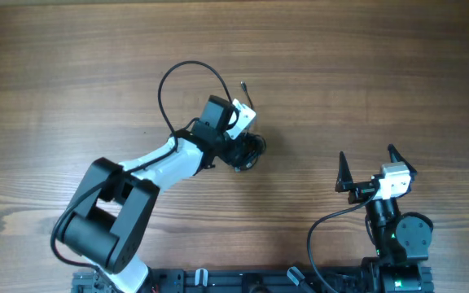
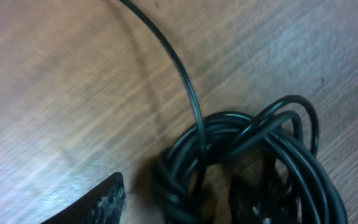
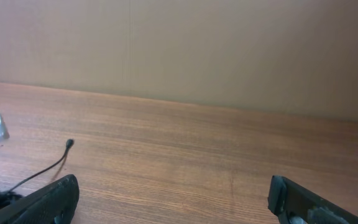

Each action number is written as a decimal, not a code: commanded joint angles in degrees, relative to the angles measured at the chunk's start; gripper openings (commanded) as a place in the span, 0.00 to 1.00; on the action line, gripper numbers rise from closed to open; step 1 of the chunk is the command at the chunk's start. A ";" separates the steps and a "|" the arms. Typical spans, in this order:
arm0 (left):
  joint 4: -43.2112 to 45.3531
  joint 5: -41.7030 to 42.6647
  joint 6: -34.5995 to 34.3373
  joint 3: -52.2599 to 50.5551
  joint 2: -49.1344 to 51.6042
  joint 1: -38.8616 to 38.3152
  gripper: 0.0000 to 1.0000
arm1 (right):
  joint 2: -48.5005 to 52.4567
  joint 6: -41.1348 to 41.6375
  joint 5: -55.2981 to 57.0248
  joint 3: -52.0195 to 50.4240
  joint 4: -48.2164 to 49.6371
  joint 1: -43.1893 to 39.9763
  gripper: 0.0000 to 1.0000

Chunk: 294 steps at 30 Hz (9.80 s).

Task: Untangle cables

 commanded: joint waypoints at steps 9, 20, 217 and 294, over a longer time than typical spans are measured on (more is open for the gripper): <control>-0.48 -1.29 -16.33 0.48 0.13 0.13 0.04 | 0.11 -0.35 0.74 -0.13 0.15 -0.09 1.00; -6.23 -4.44 -77.40 0.61 -6.03 -0.61 0.64 | 0.11 -0.37 0.74 -0.13 0.15 -0.09 1.00; -14.75 14.97 -8.61 0.66 -30.45 -4.90 0.04 | 33.20 43.23 -49.94 -0.09 33.55 -0.17 0.87; 0.07 11.21 -100.54 0.66 -17.75 -17.90 0.70 | 33.20 71.69 -31.17 -0.09 25.79 -0.09 0.04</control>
